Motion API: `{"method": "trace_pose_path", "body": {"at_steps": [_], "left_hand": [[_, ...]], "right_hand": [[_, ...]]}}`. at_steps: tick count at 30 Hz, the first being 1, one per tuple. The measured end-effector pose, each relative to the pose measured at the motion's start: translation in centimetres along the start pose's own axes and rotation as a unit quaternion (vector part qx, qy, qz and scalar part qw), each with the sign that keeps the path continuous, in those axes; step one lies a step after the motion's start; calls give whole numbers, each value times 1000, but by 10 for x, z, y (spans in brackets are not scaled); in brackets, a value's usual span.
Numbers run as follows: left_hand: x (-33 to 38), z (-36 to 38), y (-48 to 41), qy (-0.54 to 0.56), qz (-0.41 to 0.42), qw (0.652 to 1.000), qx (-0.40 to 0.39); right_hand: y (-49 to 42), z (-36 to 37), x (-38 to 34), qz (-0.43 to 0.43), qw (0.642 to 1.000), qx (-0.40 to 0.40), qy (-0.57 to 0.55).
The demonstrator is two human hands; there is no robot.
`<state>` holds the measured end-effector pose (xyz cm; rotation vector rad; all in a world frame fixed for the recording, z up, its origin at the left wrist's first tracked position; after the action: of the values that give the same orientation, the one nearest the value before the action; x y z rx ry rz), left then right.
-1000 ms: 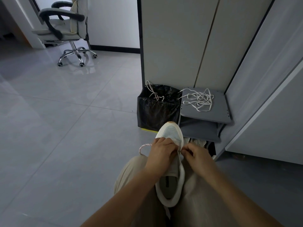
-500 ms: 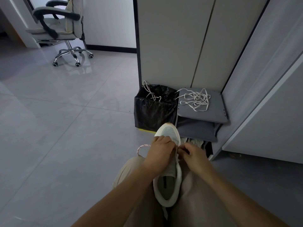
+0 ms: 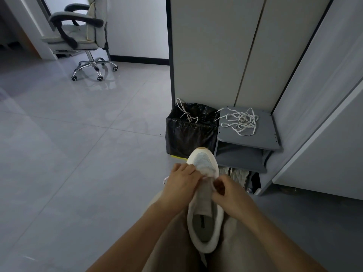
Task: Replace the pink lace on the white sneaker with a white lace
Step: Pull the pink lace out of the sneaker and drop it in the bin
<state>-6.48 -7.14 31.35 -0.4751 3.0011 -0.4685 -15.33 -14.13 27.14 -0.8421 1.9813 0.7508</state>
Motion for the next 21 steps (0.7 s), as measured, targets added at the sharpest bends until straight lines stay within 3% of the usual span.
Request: {"method": "trace_pose_path", "body": {"at_steps": [4,6,8,10,12,13,14,17,19,21], "left_hand": [[-94,-10,30,78,-243,966,50],[-117,-3,42,56,-323,945,13],[-108,-9,40,87,-326,940,43],[-76,-12,35,199,-290,935,51],[-36,18,37,278,-275,917,-84],[-20,30,41,267,-259,919,-134],[-13,38,45,252,-256,922,-144],[-20,27,53,282,-288,913,-57],[-25,23,59,300,-296,906,-32],[-26,19,63,300,-297,906,-31]], "right_hand": [[1,-12,3,-13,998,27,-53],[-1,-12,-3,-38,998,44,-35],[-3,-16,-19,-105,991,84,7],[-3,-16,-47,-223,960,111,126],[-5,-3,-68,-302,917,97,242],[-8,4,-75,-318,899,88,288],[-11,10,-79,-332,884,82,320],[-14,28,-82,-366,861,37,352],[-12,28,-75,-374,868,2,328],[-16,6,-62,-325,918,1,229]]}}
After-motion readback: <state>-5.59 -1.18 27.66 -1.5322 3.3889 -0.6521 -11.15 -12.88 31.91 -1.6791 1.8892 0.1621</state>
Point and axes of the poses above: each hand's wrist, its own y-axis away from the middle knuckle, its own z-axis out of the palm, x = y × z, the point moved 10 cm from there along -y, towards the middle knuckle, and after that the axes turned 14 degrees about -y, right-handed, at the moved point
